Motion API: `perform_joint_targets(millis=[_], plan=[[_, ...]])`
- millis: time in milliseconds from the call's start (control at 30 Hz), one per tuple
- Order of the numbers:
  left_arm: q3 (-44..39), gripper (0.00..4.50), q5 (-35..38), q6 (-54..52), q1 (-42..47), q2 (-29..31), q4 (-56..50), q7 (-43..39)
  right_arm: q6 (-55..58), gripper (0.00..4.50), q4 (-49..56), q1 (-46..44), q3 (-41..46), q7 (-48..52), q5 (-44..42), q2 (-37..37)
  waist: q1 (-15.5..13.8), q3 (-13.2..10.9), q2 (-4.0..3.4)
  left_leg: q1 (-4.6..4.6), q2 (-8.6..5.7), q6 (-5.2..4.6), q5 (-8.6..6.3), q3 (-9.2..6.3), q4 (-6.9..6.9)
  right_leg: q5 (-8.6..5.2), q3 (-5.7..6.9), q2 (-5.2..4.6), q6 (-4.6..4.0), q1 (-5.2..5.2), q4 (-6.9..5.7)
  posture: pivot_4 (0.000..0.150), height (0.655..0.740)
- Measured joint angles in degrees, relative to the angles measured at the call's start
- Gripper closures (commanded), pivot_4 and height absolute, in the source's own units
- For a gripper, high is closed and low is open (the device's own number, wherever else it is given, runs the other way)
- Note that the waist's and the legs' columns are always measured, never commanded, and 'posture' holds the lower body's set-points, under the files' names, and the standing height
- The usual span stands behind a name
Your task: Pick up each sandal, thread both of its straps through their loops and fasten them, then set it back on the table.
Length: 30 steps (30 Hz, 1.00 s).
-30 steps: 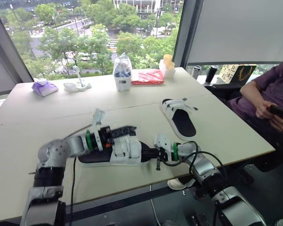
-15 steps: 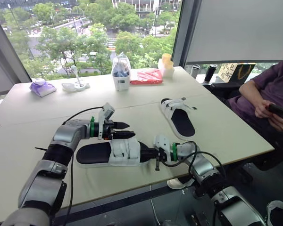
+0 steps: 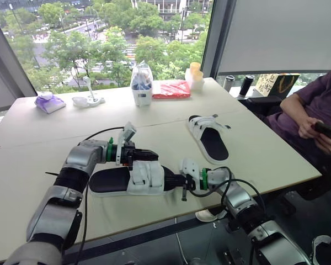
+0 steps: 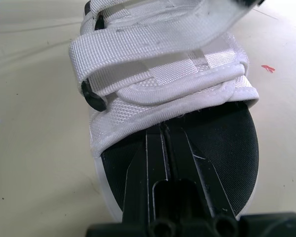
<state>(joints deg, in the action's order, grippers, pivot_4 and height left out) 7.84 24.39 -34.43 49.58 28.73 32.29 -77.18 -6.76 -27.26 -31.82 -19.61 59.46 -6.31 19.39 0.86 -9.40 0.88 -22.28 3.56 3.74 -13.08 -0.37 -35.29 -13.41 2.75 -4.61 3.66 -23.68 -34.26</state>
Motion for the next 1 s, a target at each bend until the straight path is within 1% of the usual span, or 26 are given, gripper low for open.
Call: perform_joint_targets(millis=[133,233,333,567,667,767,800,867,900,967,1000], plan=[[-3.2,4.44,1.2,-1.9,3.2,-1.1,1.8,1.6,0.0,4.5,0.0,-0.1,0.0,0.0,0.0,0.1,-0.1,0.0,0.06,0.0,-0.01,0.0,0.0,-0.01,-0.03,0.0,0.0,0.0,0.0,0.02,0.01,0.15,0.74],[-3.1,4.44,-0.5,0.3,3.9,-2.1,5.0,2.9,0.0,4.5,0.0,0.0,0.0,0.0,0.1,0.1,0.0,0.0,0.04,0.01,-0.02,0.0,0.0,-0.01,-0.03,0.0,0.0,-0.01,0.0,0.02,0.0,0.15,0.74],[-1.9,4.44,-4.4,5.5,3.9,-2.3,9.3,4.0,0.0,4.5,0.5,0.2,-0.1,0.0,0.2,0.3,-0.1,0.0,0.04,0.01,-0.02,0.0,0.0,-0.01,-0.02,0.01,0.0,0.0,0.02,0.03,-0.02,0.15,0.74],[2.9,4.44,-12.7,19.0,5.8,-2.6,15.8,3.0,0.0,4.5,1.5,0.9,-0.2,-0.7,0.4,0.5,-0.1,0.0,0.06,0.04,-0.03,0.0,0.0,-0.01,0.0,0.01,0.0,-0.01,0.02,0.07,0.0,0.15,0.74],[3.1,3.48,-14.5,22.4,7.0,-3.3,19.2,3.4,0.0,4.5,2.2,1.6,-0.2,-1.2,0.5,0.6,-0.2,0.1,0.06,0.06,-0.03,0.0,0.0,-0.01,0.0,0.01,0.02,-0.01,0.02,0.09,-0.01,0.15,0.74],[2.0,1.93,-15.3,22.5,7.2,-4.0,23.1,5.1,0.0,4.5,2.9,2.0,-0.1,-1.7,0.5,0.8,-0.2,0.1,0.09,0.03,-0.03,0.0,0.0,-0.02,0.01,0.01,0.02,-0.01,0.02,0.08,-0.01,0.15,0.74],[1.5,1.49,-15.3,22.6,7.4,-4.1,23.9,5.5,0.0,4.5,3.1,2.0,-0.1,-1.7,0.5,0.8,-0.2,0.0,0.11,0.0,-0.04,0.0,0.0,-0.02,0.01,0.01,0.02,-0.01,0.02,0.07,0.0,0.15,0.74],[-0.2,0.42,-15.1,22.7,7.7,-4.1,24.4,6.2,0.0,4.5,3.4,2.1,-0.1,-1.7,0.4,0.8,-0.1,0.0,0.13,-0.04,-0.04,0.0,-0.01,-0.02,0.04,0.02,0.02,-0.01,0.04,0.03,-0.01,0.15,0.74],[-1.0,0.01,-14.8,22.6,7.9,-4.1,24.5,6.4,0.0,4.5,3.4,2.1,-0.1,-1.7,0.4,0.8,-0.1,0.0,0.14,-0.05,-0.04,0.0,-0.01,-0.02,0.05,0.03,0.02,0.0,0.06,0.02,-0.01,0.15,0.74],[-4.2,0.01,-12.9,21.4,7.6,-4.1,22.9,7.1,0.1,4.5,3.8,2.3,0.1,-1.9,0.4,0.9,-0.1,0.0,0.15,-0.07,-0.04,0.0,-0.01,-0.02,0.07,0.05,0.02,0.0,0.09,-0.04,-0.06,0.15,0.74],[-6.3,0.01,-11.2,19.7,6.7,-3.9,19.4,8.0,0.3,4.5,4.7,2.8,0.4,-2.2,0.4,1.0,-0.2,0.0,0.15,-0.11,-0.04,0.0,-0.01,-0.04,0.09,0.06,0.02,0.0,0.1,-0.07,-0.1,0.15,0.74]])
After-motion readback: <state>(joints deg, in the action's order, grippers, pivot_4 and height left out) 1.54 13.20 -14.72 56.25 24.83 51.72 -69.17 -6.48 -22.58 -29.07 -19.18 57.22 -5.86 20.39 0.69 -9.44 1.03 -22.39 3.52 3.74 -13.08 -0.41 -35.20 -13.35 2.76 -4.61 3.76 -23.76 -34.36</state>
